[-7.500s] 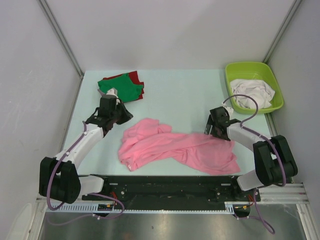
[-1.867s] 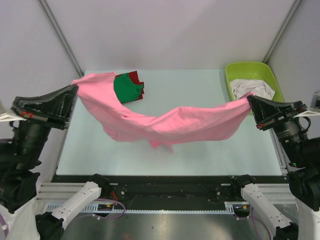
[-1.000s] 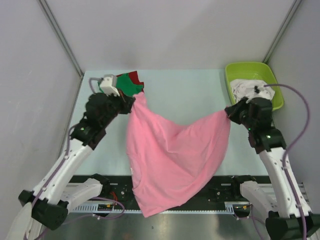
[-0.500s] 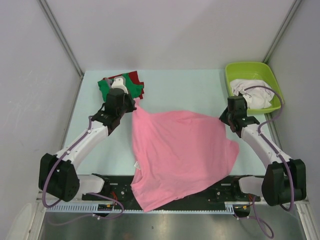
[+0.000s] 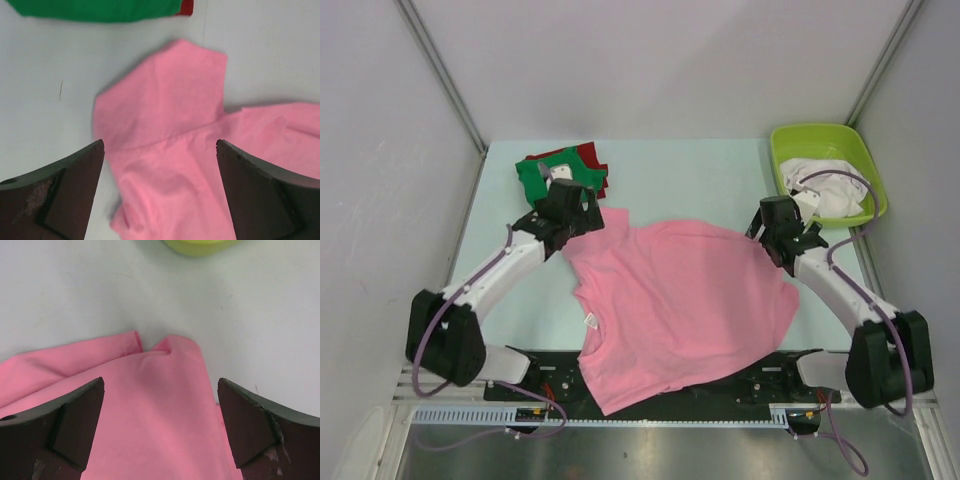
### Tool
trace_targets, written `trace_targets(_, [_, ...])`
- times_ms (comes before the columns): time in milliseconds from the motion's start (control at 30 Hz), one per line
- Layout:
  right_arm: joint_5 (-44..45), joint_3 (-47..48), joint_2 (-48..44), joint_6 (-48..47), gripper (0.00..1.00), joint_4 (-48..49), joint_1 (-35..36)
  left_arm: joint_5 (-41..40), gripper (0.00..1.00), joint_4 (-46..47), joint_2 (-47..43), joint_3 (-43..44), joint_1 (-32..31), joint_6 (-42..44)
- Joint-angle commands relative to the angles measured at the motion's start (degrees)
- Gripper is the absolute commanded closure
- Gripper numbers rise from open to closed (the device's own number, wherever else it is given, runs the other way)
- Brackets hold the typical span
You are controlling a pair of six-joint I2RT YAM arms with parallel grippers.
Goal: Fold and stack the t-shirts
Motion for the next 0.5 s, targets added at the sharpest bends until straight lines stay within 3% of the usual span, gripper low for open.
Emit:
trace_targets(0, [2.8, 1.5, -11.4, -2.3, 0.00, 0.2, 3.7, -1.7, 0.02, -5.2, -12.8, -5.7, -2.0, -3.4])
trace_targets(167, [-15.5, 1.6, -16.0, -6.0, 0.00, 1.1, 5.7, 2.3, 0.02, -7.7, -23.4, -13.4, -3.7, -4.8])
trace_targets(300, [-38.3, 2.1, -10.2, -7.3, 0.00, 6.8, 13.1, 1.6, 0.02, -8.2, -26.4, -17.8, -3.8, -8.3])
trace_targets(467, [-33.8, 9.2, 2.7, -9.3, 0.00, 11.1, 27.5, 2.0, 0.02, -7.3, -26.9, -19.6, -3.7, -11.0])
